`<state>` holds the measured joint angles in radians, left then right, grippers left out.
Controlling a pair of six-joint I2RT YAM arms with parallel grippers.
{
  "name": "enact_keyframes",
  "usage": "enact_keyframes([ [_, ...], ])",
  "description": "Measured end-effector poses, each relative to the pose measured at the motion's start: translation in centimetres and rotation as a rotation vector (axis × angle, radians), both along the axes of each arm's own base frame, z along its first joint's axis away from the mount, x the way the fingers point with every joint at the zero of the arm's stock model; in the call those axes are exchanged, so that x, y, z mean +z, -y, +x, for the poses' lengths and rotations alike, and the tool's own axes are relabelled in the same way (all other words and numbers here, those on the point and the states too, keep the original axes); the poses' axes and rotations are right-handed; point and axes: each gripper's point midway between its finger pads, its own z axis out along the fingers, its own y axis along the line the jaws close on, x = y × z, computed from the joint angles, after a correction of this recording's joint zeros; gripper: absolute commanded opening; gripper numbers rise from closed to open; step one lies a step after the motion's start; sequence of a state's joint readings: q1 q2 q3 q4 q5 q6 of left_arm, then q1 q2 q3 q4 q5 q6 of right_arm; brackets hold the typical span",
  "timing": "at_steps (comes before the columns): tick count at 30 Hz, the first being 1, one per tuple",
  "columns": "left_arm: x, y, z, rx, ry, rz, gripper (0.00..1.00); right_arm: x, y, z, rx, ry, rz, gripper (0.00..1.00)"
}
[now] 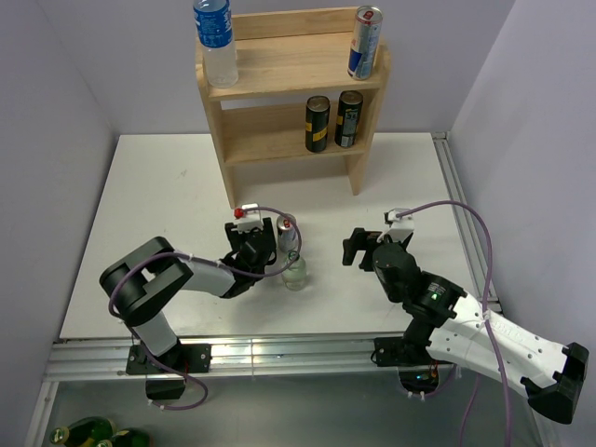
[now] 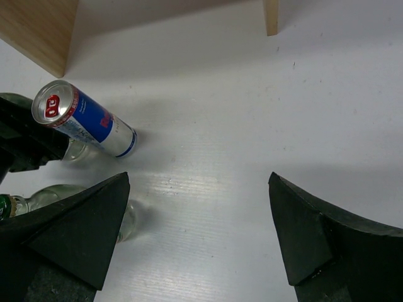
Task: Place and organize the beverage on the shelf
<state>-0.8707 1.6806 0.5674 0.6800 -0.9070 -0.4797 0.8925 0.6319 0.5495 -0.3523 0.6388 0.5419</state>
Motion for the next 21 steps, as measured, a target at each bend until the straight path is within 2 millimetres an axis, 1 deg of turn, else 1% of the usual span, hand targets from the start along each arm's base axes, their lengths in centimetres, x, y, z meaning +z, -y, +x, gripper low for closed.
enact_keyframes([
  [2,0.02,0.03,0.24,0.008,0.01,-0.001,0.64,0.0,0.0,0.0,0.0,0.0,0.0,0.98],
  [3,0.07,0.07,0.37,0.011,0.015,-0.003,0.59,-0.02,0.0,0.0,0.0,0.0,0.0,0.98],
  [5,0.1,0.06,0.54,0.016,0.022,-0.006,0.52,-0.05,0.0,0.0,0.0,-0.001,-0.001,0.98],
  [6,0.13,0.07,0.59,0.019,0.025,-0.007,0.46,-0.08,-0.01,0.01,0.0,-0.002,-0.003,0.98],
  [8,0.15,0.05,0.62,0.021,0.027,-0.007,0.4,-0.17,-0.03,0.03,0.0,-0.004,-0.006,0.98],
  [9,0.16,0.04,0.63,0.022,0.027,-0.006,0.34,-0.23,-0.04,0.04,0.0,-0.006,-0.008,0.98],
  [11,0.15,0.03,0.62,0.022,0.026,-0.005,0.26,-0.28,-0.06,0.05,0.0,-0.008,-0.01,0.98],
  [12,0.17,0.03,0.62,0.022,0.024,-0.003,0.18,-0.28,-0.06,0.05,0.0,-0.008,-0.01,0.98],
  [13,0.15,0.04,0.62,0.022,0.02,0.001,0.13,-0.28,-0.06,0.05,0.0,-0.008,-0.01,0.98],
  [14,0.15,0.05,0.63,0.022,0.017,0.005,0.02,-0.28,-0.06,0.05,0.0,-0.008,-0.01,0.98],
  [15,0.13,0.06,0.62,0.022,0.01,0.008,0.0,-0.28,-0.06,0.05,0.0,-0.008,-0.01,0.98],
  [21,0.16,-0.47,0.04,0.031,-0.029,0.027,0.0,-0.28,-0.05,0.05,0.0,-0.007,-0.009,0.98],
])
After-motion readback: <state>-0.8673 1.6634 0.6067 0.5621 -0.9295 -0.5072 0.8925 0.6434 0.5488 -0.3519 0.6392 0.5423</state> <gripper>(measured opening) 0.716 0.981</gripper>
